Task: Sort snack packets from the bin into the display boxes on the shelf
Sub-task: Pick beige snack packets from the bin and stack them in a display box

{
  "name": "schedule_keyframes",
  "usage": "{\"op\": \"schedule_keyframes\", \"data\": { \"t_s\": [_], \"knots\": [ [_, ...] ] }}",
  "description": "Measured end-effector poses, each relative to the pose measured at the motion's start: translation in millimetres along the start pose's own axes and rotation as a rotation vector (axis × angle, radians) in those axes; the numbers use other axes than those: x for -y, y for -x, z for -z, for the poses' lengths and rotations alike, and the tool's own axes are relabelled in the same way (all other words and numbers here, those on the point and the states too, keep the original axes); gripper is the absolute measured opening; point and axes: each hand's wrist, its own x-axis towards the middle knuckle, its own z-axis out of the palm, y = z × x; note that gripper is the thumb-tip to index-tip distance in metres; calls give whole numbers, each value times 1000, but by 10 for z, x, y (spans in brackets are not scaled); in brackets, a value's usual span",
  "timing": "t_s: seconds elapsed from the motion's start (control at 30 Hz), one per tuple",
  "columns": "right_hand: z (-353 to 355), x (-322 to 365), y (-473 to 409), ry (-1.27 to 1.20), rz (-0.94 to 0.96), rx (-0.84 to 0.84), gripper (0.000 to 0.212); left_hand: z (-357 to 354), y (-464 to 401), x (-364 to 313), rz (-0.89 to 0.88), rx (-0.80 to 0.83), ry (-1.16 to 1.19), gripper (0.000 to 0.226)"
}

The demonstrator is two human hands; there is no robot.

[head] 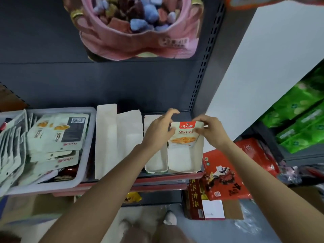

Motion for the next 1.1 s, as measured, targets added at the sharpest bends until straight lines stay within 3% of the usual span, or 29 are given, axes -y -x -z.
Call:
{"op": "schedule_keyframes", "data": {
  "t_s": [0.17, 0.3, 0.53, 0.6, 0.9, 1.1],
  "knots": [
    [-38, 49, -80, 160, 53, 56, 16, 34, -44, 2, -69, 50, -158, 23],
    [-83, 87, -70, 262, 84, 84, 23, 54, -57, -50, -86, 57, -177, 24],
    [-276, 523, -119, 398, 234, -43, 24, 475, 192, 57, 8, -173, -15, 19],
    [-423, 753, -150, 320, 259, -15, 21, 688, 337, 203, 59, -254, 9, 17],
    [-1955, 1938, -137, 208, 351, 249, 28, 1824, 1236, 1392, 385, -521, 121, 14],
    [-3153, 2722, 7, 244, 333, 372, 38, 2632, 1905, 2498, 483, -408, 45, 15]
  ]
}}
